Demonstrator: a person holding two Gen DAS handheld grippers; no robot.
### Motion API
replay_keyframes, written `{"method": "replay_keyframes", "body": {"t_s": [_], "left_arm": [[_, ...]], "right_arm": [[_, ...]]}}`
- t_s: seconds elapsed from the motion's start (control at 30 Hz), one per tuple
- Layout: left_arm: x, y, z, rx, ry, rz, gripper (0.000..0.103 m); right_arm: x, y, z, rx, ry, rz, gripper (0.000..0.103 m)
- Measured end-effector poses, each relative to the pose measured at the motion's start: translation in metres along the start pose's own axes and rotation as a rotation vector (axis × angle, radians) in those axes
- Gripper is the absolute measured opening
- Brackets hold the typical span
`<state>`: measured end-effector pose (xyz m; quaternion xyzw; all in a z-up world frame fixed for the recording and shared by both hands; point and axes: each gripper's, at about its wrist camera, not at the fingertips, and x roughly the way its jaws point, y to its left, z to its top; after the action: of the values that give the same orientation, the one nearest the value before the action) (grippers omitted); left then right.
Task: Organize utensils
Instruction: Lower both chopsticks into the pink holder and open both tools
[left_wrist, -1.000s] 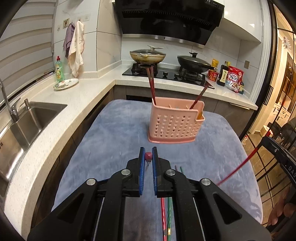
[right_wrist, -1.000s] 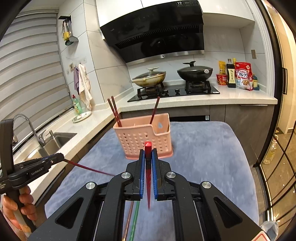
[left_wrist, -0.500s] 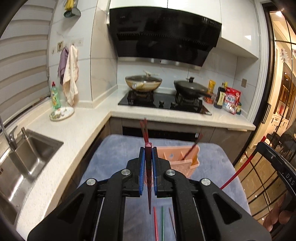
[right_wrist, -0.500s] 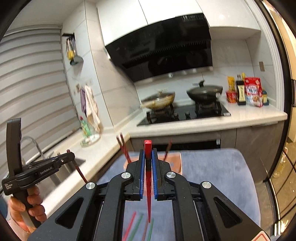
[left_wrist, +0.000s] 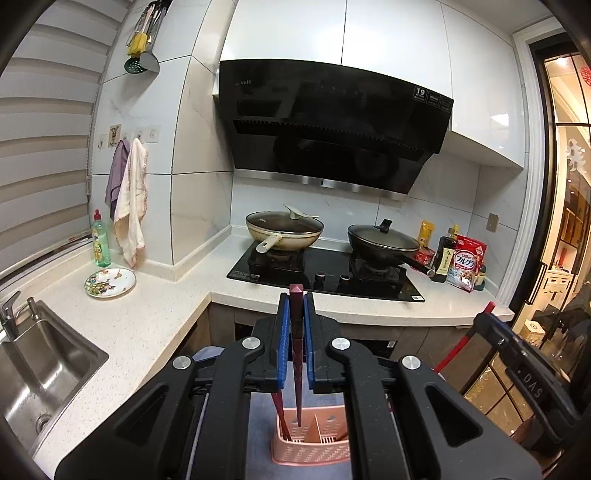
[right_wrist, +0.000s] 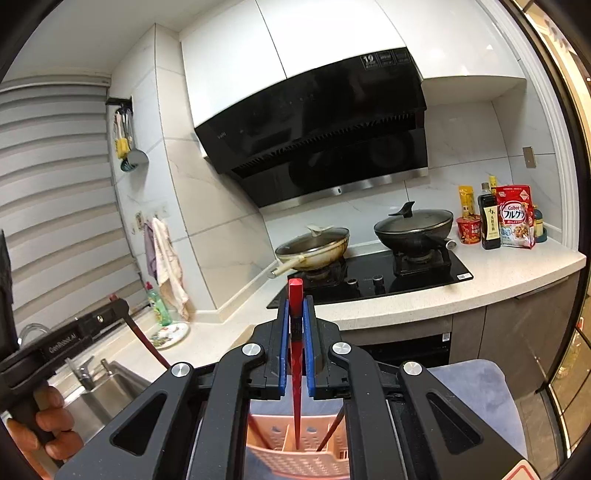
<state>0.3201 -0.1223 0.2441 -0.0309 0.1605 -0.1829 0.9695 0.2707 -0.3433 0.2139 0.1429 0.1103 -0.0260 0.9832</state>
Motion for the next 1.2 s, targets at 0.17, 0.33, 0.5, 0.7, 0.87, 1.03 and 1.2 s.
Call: {"method": "replay_keyframes", "body": {"t_s": [0.17, 0.33, 0.5, 0.7, 0.87, 1.03, 1.2], "left_arm": [[0.031, 0.002, -0.017, -0.005, 0.034, -0.004, 0.007], [0.056, 0.005, -0.043, -0.002, 0.09, 0.004, 0.007], [0.069, 0.01, -0.061, -0.016, 0.14, 0.007, 0.007], [0.069, 0.014, -0.071, -0.032, 0.156, 0.016, 0.02], [0.058, 0.018, -0.071, -0.045, 0.151, 0.027, 0.038], [0.043, 0.02, -0.071, -0.032, 0.154, 0.04, 0.047], [0.014, 0.019, -0.077, -0.003, 0.15, 0.054, 0.05]], "right_arm": [[0.032, -0.006, -0.022, 0.008, 0.055, -0.008, 0.007], [0.05, -0.01, -0.046, 0.008, 0.107, -0.005, 0.007], [0.06, -0.012, -0.063, 0.002, 0.147, -0.006, 0.007], [0.06, -0.013, -0.071, 0.005, 0.17, -0.012, 0.01], [0.044, -0.011, -0.064, -0.003, 0.15, -0.006, 0.012], [0.021, -0.006, -0.061, -0.016, 0.142, 0.007, 0.012], [-0.007, 0.001, -0.067, -0.037, 0.15, 0.02, 0.012]]}}
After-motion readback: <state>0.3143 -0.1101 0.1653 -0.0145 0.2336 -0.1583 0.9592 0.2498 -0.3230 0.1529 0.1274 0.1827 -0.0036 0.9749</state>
